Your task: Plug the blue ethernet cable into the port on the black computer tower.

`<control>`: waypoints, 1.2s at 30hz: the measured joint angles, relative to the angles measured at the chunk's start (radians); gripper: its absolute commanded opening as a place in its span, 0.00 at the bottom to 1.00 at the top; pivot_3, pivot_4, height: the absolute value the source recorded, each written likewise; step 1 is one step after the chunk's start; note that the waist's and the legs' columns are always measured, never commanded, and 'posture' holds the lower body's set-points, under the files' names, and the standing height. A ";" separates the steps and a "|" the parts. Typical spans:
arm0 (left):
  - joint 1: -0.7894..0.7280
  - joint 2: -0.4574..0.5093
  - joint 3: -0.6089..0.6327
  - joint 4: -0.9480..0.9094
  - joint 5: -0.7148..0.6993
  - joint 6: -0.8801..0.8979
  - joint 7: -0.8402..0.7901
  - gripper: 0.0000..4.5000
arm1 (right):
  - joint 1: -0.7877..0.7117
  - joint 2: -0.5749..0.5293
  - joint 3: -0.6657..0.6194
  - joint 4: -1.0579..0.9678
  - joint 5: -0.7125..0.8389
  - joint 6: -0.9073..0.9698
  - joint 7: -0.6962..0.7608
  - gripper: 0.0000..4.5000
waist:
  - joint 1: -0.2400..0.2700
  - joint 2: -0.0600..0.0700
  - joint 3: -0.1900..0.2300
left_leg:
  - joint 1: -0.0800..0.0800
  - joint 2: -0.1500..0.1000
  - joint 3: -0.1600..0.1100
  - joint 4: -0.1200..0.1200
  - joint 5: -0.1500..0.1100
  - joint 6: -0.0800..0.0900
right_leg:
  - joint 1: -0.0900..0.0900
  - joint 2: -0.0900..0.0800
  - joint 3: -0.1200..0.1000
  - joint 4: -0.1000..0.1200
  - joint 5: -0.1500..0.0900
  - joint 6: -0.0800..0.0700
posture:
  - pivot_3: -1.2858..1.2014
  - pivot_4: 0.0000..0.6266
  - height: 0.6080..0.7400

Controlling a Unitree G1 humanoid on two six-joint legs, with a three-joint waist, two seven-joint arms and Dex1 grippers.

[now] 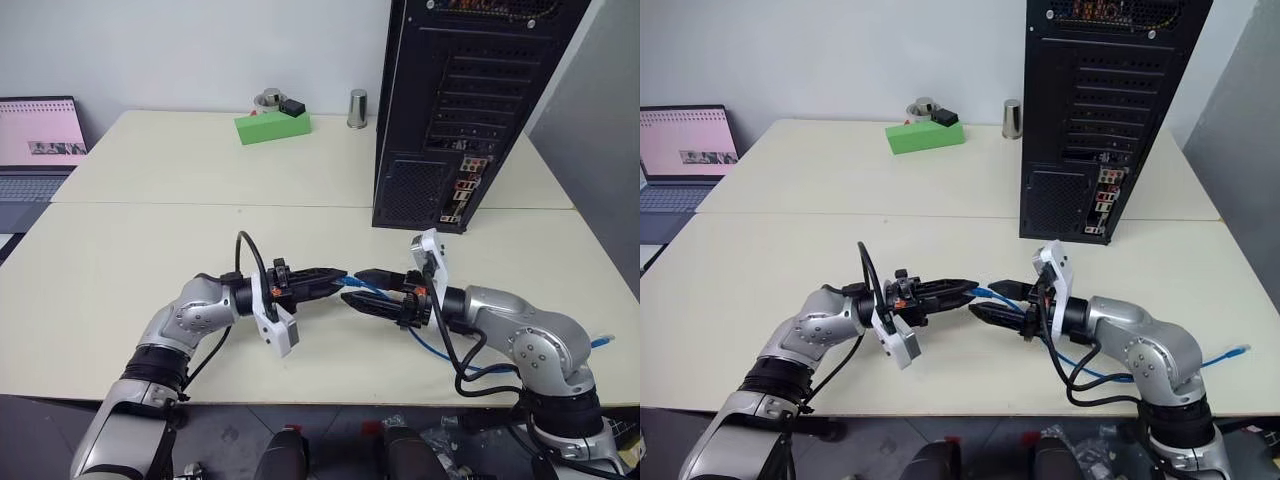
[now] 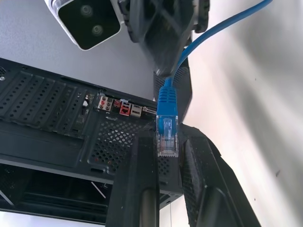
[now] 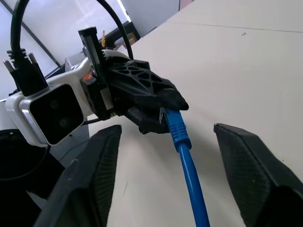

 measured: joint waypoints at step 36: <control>0.181 -0.008 -0.115 -0.229 -0.429 0.794 -0.138 0.98 | 0.011 -0.089 -0.137 -0.003 -0.026 -0.071 -0.167 0.01 | 0.000 0.000 0.000 | 0.000 0.000 0.000 0.000 0.000 0.000 | 0.000 0.000 0.000 0.000 0.000 0.000 | 0.52 0.24 1.00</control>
